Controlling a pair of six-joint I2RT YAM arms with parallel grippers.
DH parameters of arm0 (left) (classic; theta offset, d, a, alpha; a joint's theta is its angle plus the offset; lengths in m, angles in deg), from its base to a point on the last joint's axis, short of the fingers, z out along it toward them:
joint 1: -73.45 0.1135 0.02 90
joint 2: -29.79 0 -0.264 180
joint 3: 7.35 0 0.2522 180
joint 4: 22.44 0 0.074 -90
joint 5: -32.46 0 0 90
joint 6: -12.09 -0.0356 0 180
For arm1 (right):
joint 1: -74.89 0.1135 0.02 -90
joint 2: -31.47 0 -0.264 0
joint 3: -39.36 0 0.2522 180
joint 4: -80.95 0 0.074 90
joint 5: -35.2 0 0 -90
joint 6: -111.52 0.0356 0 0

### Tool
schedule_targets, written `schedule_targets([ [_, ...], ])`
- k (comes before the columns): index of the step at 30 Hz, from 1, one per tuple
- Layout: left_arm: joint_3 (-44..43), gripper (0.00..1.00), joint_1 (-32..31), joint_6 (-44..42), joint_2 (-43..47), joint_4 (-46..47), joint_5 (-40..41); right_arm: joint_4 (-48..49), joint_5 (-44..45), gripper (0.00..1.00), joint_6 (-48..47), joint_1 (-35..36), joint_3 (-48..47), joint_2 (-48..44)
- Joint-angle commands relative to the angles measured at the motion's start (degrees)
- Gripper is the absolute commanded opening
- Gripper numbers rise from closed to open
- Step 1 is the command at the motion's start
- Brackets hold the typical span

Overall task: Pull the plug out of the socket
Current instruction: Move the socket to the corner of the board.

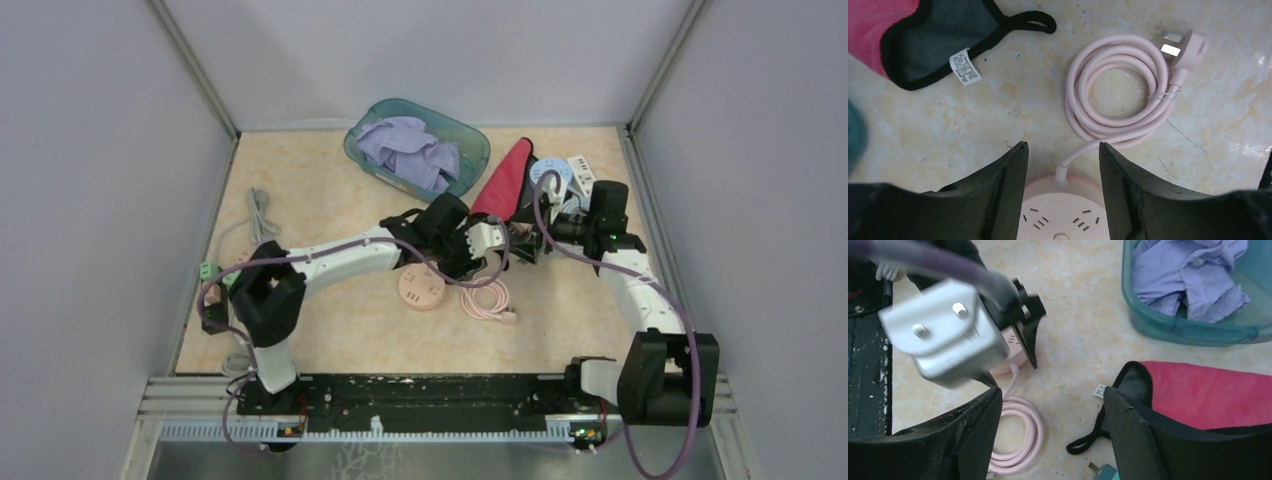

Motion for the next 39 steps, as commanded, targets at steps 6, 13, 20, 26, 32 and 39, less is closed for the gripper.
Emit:
schedule_targets([
  [6, -9.3, 0.59, 0.4, -7.2, -9.4, -14.3, -0.1, 7.2, -3.3, 0.74, 5.1, -1.1, 0.3, -2.8],
  [13, -10.1, 0.59, 0.4, -9.5, -11.6, -16.9, -1.1, 8.1, -3.4, 0.73, 5.8, -1.2, 0.6, -2.8],
  [20, -9.9, 0.45, 0.4, -9.7, -13.1, -16.8, -0.5, 8.6, -3.2, 0.73, 6.5, -1.3, 0.6, -2.7],
  [26, -9.7, 0.18, 0.4, -8.7, -13.0, -15.3, 1.6, 9.3, -3.4, 0.73, 7.3, -1.9, 0.8, -2.8],
  [32, -6.3, 0.00, 3.2, -5.9, -8.4, -11.4, 7.6, 10.2, -3.8, 0.73, 8.4, -2.4, 0.9, -3.0],
  [39, -1.8, 0.00, 15.1, -1.3, 0.7, -8.9, 12.6, 12.3, -4.4, 0.73, 10.5, -2.9, 1.4, -4.0],
])
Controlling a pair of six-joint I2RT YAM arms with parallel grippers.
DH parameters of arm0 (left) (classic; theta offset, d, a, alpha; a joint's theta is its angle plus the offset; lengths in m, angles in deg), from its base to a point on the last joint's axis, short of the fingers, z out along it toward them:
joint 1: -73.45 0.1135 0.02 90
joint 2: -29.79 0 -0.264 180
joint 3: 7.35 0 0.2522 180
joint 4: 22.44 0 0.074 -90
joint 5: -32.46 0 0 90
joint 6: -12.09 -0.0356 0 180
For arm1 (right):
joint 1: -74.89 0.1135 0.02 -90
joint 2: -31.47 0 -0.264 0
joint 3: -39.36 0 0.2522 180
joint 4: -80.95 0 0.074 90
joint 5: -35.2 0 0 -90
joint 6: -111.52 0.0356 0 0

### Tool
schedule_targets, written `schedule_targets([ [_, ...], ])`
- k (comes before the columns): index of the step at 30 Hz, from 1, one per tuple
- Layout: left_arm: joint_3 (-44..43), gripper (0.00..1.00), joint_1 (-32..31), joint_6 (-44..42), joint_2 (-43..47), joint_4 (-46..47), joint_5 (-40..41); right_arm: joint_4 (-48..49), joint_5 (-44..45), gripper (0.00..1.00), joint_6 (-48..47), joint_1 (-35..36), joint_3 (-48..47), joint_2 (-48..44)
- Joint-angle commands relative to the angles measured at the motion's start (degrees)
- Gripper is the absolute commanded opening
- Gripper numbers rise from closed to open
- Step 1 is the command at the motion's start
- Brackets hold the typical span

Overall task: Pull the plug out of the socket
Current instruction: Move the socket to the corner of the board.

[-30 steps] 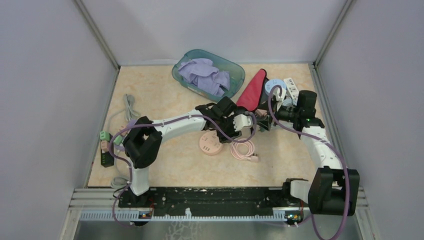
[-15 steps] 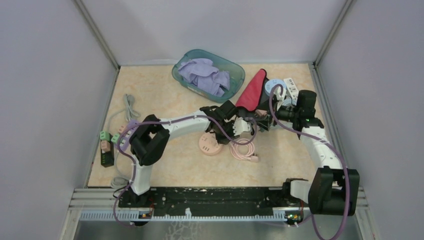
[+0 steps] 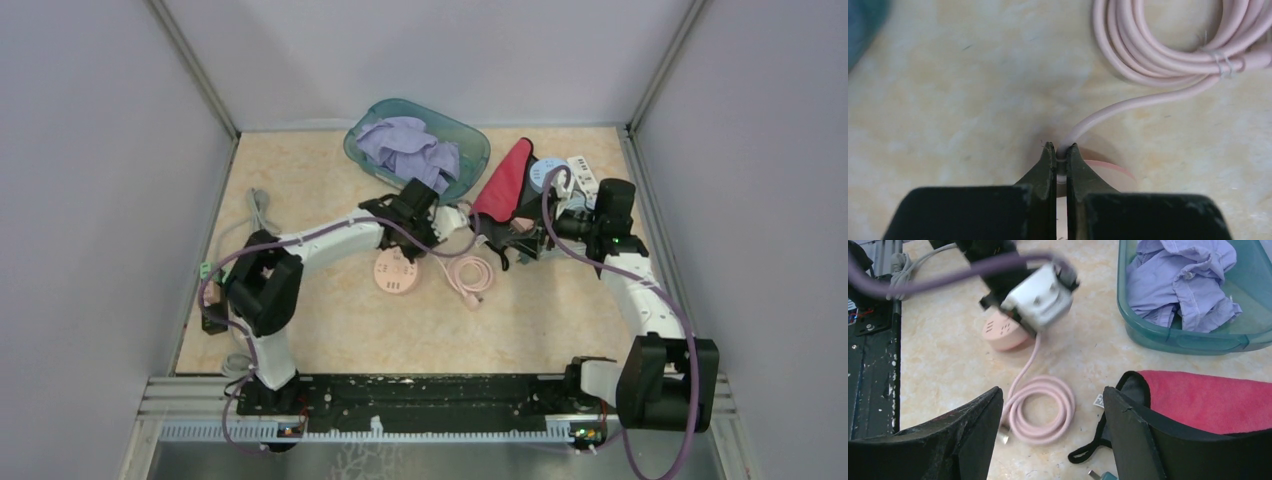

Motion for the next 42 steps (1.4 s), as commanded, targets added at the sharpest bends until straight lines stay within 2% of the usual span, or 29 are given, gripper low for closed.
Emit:
schedule_targets([
  [1, 0.5, 0.00, 9.3, 3.3, 6.6, 2.3, 5.4, 4.2, -2.3, 0.73, 1.8, -0.5, 0.4, -2.2],
  [5, -3.0, 0.00, 17.3, 6.1, 6.2, -0.5, 10.3, 4.9, -2.5, 0.73, 2.6, -0.6, 0.5, -2.5],
  [9, -7.3, 0.00, 26.9, 10.6, 3.6, -2.2, 10.4, 5.6, -2.6, 0.73, 3.3, -0.6, 0.7, -2.9],
  [13, -9.3, 0.00, 33.2, 14.6, 0.1, 2.6, 11.7, 5.9, -2.5, 0.73, 3.5, -0.7, 0.8, -3.4],
  [20, -18.0, 0.00, 40.0, 25.3, -10.0, 8.1, 15.9, 6.4, -2.5, 0.73, 4.1, -0.7, 0.9, -3.9],
  [27, -31.5, 0.02, 43.9, 37.2, -21.2, 5.0, 19.4, 6.6, -2.7, 0.73, 4.3, -0.7, 0.9, -3.6],
  [29, -35.2, 0.20, 44.7, 40.0, -23.6, 2.9, 18.8, 6.8, -2.7, 0.73, 4.3, -0.7, 1.0, -3.4],
  [32, -38.7, 0.35, 45.3, 41.5, -25.2, 1.3, 17.7, 6.8, -2.7, 0.73, 4.4, -0.7, 1.0, -2.8],
  [34, -38.8, 0.65, 45.3, 41.9, -24.3, 1.6, 17.6, 6.8, -2.6, 0.73, 4.3, -0.7, 0.9, -2.7],
  [36, -38.5, 0.81, 45.3, 42.4, -22.7, 1.9, 17.3, 6.7, -2.6, 0.73, 4.3, -0.7, 0.9, -2.6],
  [38, -37.5, 0.92, 45.3, 42.7, -20.0, 2.1, 16.8, 6.5, -2.5, 0.73, 4.2, -0.7, 0.9, -2.7],
  [42, -29.9, 1.00, 45.3, 43.0, -10.3, 5.9, 12.2, 6.0, -2.5, 0.73, 3.8, -0.7, 0.7, -3.1],
])
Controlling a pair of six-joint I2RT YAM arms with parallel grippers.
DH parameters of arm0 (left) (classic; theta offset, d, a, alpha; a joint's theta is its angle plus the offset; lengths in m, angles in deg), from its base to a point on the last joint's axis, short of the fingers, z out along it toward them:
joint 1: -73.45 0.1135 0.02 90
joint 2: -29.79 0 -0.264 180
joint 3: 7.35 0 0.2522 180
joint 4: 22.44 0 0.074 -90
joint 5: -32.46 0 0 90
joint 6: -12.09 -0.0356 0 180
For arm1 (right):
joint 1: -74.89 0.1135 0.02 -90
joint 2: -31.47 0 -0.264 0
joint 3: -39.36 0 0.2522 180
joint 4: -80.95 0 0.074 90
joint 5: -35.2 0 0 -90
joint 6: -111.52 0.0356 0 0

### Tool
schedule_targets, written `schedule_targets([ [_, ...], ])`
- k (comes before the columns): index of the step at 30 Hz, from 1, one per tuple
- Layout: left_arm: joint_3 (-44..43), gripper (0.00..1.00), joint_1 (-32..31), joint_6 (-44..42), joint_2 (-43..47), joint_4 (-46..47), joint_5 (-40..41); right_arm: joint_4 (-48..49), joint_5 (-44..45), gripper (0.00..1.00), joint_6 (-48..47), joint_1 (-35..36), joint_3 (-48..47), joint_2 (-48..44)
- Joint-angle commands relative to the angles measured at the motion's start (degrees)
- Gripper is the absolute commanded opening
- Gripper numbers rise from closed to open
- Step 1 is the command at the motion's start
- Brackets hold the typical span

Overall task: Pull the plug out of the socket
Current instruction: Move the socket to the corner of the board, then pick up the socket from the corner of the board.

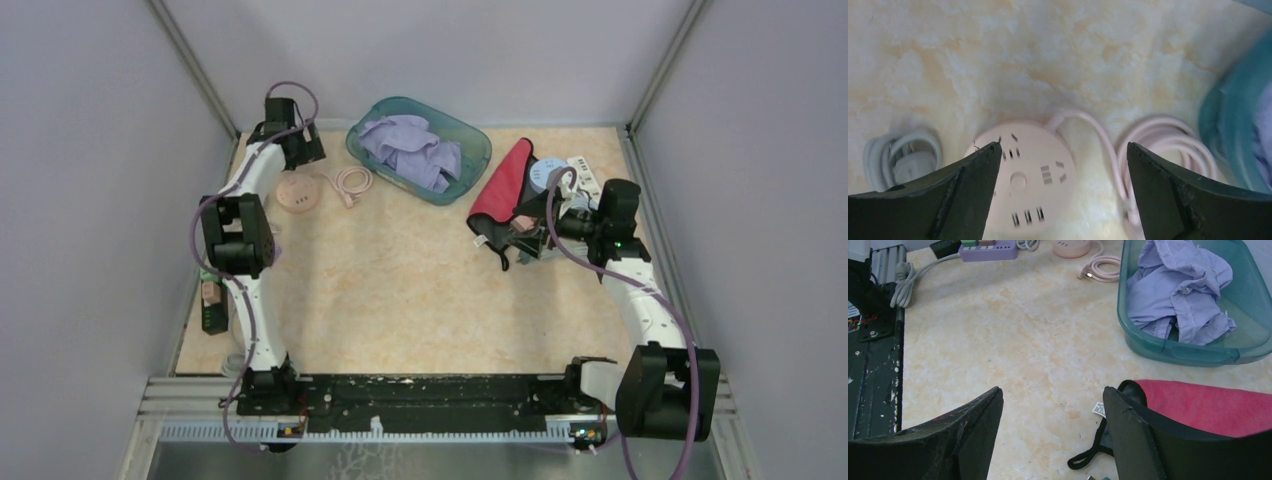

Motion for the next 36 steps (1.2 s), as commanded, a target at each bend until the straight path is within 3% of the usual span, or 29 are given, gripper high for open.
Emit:
schedule_targets([
  [1, 7.8, 1.00, -0.2, 1.5, 15.1, 5.9, -6.4, 1.4, -1.5, 0.73, -0.6, -0.3, -0.1, -1.0],
  [6, 30.8, 1.00, -0.2, -1.3, 35.6, 20.1, -21.4, 0.9, -2.7, 0.73, -0.8, -0.3, -0.1, -1.9],
  [10, 49.0, 1.00, -0.2, -7.3, 52.4, 26.2, -36.5, 3.8, -4.5, 0.73, 1.7, -0.3, 0.8, -2.3],
  [12, 54.3, 1.00, -0.2, -10.5, 59.3, 24.7, -35.9, 5.7, -5.2, 0.73, 3.2, -0.1, 1.4, -2.5],
  [16, 61.2, 1.00, 0.0, -16.0, 67.2, 18.2, -26.3, 6.1, -5.4, 0.73, 3.4, 1.4, 1.7, -2.7],
  [22, 67.4, 1.00, 1.6, -17.1, 66.3, 18.6, -18.4, 5.2, -4.6, 0.73, 1.8, 4.0, 2.0, -2.4],
  [30, 62.0, 1.00, 7.3, -12.5, 55.3, 19.2, -15.6, 3.5, -4.0, 0.73, -0.5, 5.5, 2.1, -1.4],
  [36, 55.2, 1.00, 8.9, -8.2, 44.7, 16.9, -2.1, 3.1, -3.8, 0.73, -0.9, 5.8, 2.1, -0.6],
])
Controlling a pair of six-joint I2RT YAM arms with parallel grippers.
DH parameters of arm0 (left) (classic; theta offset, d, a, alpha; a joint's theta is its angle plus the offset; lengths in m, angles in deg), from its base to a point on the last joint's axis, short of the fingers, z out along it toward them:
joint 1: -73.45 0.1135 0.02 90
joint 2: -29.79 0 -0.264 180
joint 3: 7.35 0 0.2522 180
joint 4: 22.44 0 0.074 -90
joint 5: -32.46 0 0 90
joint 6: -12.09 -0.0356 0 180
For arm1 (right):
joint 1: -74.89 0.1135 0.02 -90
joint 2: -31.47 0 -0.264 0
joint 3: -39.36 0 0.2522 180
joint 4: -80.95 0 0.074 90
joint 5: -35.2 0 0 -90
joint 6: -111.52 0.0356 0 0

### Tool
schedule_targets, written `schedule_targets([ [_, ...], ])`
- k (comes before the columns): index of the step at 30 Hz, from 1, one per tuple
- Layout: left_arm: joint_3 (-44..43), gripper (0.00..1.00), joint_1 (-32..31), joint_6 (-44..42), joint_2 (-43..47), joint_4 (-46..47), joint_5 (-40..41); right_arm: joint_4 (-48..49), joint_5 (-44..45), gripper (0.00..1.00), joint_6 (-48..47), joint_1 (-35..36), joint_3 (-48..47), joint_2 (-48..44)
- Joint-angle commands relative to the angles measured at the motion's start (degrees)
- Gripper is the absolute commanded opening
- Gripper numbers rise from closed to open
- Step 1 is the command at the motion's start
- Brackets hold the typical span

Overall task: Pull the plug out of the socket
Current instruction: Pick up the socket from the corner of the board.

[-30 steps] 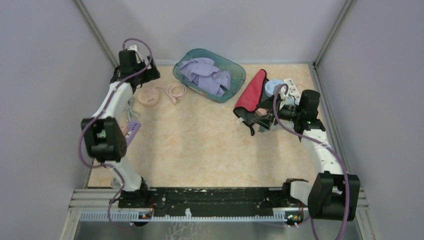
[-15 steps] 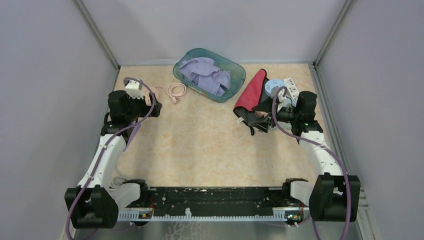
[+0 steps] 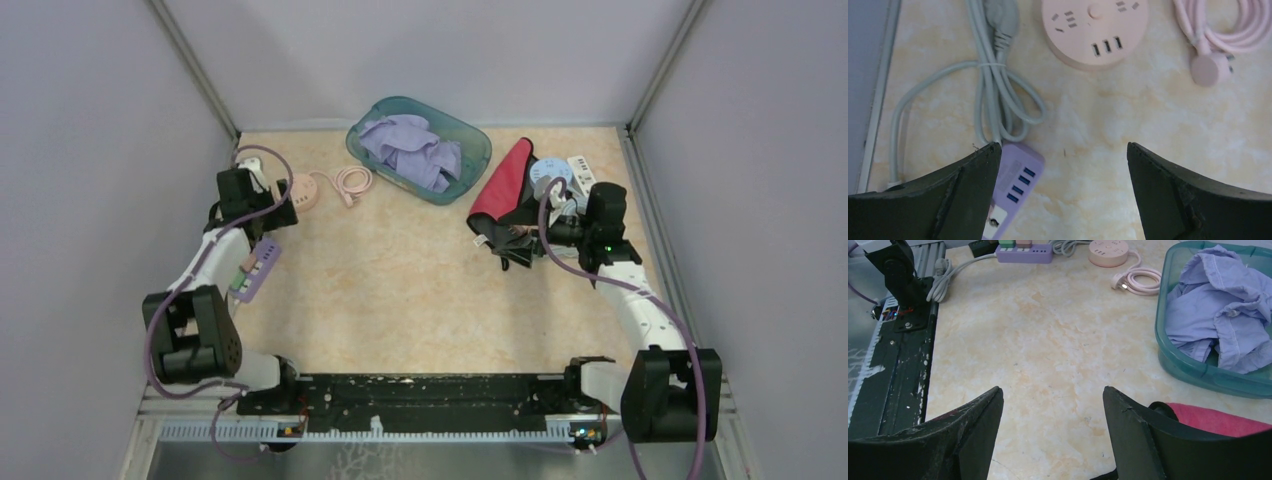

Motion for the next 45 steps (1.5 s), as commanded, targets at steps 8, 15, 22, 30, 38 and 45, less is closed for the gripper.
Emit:
schedule_targets([
  [8, -11.8, 1.00, 3.4, 7.6, -16.1, -5.6, 12.7, 0.4, -0.6, 0.73, -2.2, 0.8, 0.2, 0.6],
  [15, -14.3, 0.80, 8.1, 11.1, -21.7, -5.5, 6.5, 0.3, -0.9, 0.73, -2.4, 0.8, 0.2, 0.9],
  [22, -20.7, 0.72, 9.7, 11.7, -28.9, -10.3, 3.3, 0.0, -0.9, 0.73, -2.7, 0.9, 0.2, 0.8],
  [30, -23.2, 0.52, 9.7, 11.5, -32.4, -11.6, 0.5, -0.6, -0.7, 0.73, -3.4, 0.9, 0.1, 1.2],
  [38, -22.0, 0.19, 9.8, 12.3, -29.1, -11.1, -1.5, -2.0, -0.7, 0.73, -4.5, 0.9, -0.3, 1.3],
  [45, -16.6, 0.03, 9.5, 13.1, -20.3, -8.3, -5.2, -3.0, -0.6, 0.73, -5.4, 0.9, -0.7, 1.1],
])
